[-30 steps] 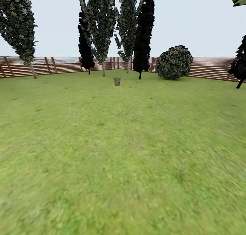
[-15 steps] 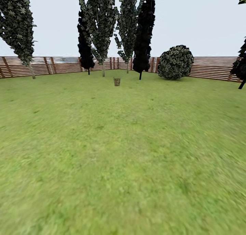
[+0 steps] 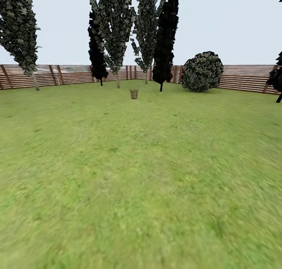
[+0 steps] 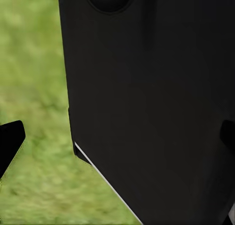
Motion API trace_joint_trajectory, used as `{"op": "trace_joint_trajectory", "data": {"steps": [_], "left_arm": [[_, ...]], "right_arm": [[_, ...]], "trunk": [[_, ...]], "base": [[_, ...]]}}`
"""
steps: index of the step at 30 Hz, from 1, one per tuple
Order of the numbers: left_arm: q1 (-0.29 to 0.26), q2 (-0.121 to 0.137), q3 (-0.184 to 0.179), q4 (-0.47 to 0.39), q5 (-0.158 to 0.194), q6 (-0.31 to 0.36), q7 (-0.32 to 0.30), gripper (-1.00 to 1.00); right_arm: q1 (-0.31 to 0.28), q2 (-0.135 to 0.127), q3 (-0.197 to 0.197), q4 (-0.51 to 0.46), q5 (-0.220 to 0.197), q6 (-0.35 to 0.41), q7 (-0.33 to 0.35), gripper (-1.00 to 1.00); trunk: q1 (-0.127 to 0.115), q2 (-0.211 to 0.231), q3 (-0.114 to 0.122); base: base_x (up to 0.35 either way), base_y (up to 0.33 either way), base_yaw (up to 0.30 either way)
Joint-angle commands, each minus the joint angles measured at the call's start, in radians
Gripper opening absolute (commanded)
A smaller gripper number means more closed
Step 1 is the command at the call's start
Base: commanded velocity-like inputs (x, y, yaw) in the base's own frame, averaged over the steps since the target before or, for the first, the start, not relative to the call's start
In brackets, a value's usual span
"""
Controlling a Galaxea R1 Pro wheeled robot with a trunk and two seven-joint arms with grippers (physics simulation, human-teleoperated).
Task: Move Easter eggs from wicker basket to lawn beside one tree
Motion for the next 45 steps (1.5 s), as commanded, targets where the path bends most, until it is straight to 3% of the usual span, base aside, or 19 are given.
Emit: {"op": "trace_joint_trajectory", "data": {"steps": [1,9,17,45], "left_arm": [[0.0,0.0,0.001,-0.001,0.0,0.0,0.001,1.0],[0.0,0.0,0.001,-0.001,0.0,-0.001,0.001,1.0],[0.0,0.0,0.001,-0.001,0.0,-0.002,0.001,1.0],[0.0,0.0,0.001,-0.001,0.0,-0.002,0.001,1.0]], "right_arm": [[-0.001,0.0,0.001,0.002,0.002,-0.003,0.0,1.0],[-0.001,0.005,0.001,0.005,0.002,-0.003,0.0,1.0],[-0.001,-0.016,0.004,-0.005,0.005,-0.004,0.0,1.0],[-0.001,-0.015,0.005,-0.005,0.006,-0.004,0.0,1.0]], "trunk": [[0.001,0.0,-0.001],[0.001,0.0,-0.001],[0.001,0.0,-0.001],[0.001,0.0,-0.001]], "base": [[0.323,0.0,0.0],[0.323,0.0,0.0],[0.323,0.0,0.0],[0.323,0.0,0.0]]}}
